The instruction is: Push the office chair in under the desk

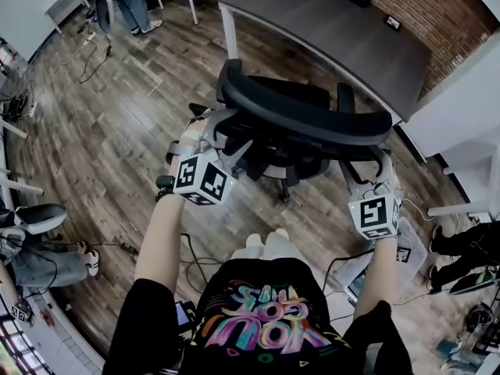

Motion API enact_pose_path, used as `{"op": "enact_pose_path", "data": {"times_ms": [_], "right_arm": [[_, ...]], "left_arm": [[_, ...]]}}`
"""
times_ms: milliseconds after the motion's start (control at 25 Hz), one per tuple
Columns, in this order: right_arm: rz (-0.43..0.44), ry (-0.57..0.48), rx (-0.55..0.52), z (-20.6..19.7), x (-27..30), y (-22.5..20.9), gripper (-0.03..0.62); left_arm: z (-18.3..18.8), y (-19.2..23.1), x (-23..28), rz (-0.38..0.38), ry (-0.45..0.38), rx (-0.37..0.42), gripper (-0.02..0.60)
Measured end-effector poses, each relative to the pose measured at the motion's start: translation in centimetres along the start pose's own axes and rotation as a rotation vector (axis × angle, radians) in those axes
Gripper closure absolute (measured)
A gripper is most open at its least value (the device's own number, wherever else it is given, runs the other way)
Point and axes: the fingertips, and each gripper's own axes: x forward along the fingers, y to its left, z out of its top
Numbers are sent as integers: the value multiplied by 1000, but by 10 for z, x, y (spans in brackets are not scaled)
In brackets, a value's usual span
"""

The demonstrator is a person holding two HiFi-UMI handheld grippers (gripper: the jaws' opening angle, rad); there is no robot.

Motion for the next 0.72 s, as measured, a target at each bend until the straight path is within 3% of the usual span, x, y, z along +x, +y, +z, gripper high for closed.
{"op": "enact_pose_path", "data": {"times_ms": [720], "right_arm": [[-71, 91, 46, 40, 115, -26, 358]], "left_arm": [[-72, 110, 65, -68, -92, 81, 316]]}}
